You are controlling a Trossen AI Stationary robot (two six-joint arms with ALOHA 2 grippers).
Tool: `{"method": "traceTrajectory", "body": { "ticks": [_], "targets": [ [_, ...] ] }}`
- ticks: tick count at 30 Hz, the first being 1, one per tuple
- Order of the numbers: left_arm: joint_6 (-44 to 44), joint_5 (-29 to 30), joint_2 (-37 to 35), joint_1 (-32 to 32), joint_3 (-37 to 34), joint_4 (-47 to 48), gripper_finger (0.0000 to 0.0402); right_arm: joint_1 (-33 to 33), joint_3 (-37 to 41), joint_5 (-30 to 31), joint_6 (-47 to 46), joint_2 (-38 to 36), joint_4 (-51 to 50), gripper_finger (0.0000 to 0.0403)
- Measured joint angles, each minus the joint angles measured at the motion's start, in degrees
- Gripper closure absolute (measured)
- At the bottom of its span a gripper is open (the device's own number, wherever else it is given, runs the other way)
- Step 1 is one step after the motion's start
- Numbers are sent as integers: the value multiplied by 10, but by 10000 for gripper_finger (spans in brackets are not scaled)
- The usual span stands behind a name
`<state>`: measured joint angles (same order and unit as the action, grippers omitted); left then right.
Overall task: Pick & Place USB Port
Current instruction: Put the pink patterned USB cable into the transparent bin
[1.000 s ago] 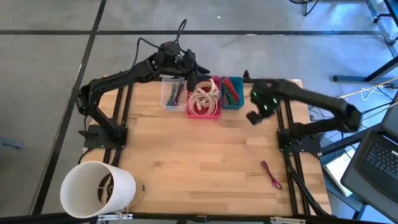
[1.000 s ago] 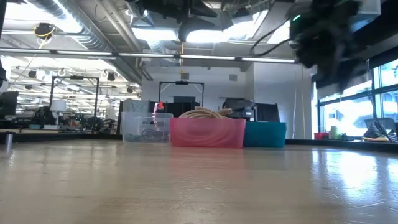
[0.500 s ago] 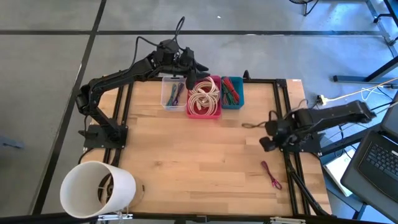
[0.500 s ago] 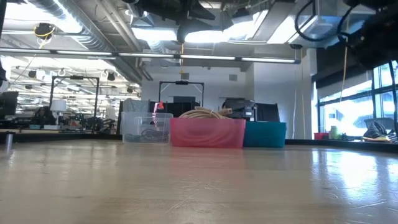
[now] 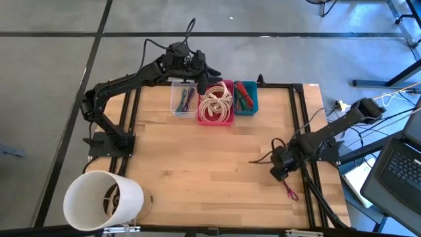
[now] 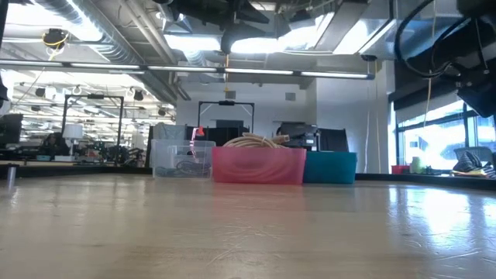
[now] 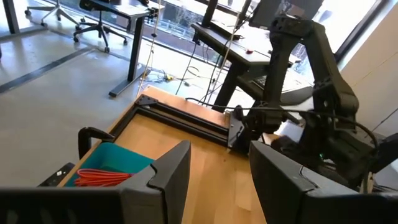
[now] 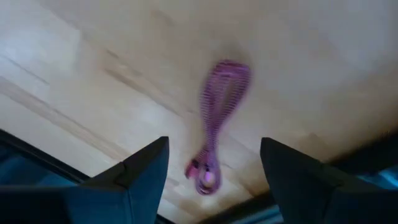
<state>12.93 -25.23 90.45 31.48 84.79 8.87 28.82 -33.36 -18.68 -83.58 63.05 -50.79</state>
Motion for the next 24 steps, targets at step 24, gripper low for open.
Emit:
{"method": "traceTrajectory", "body": {
  "ticks": [24],
  "targets": [
    [8,-2,0,0,0,0,245,121,-1,-12,-6,193,133,220]
  ]
}}
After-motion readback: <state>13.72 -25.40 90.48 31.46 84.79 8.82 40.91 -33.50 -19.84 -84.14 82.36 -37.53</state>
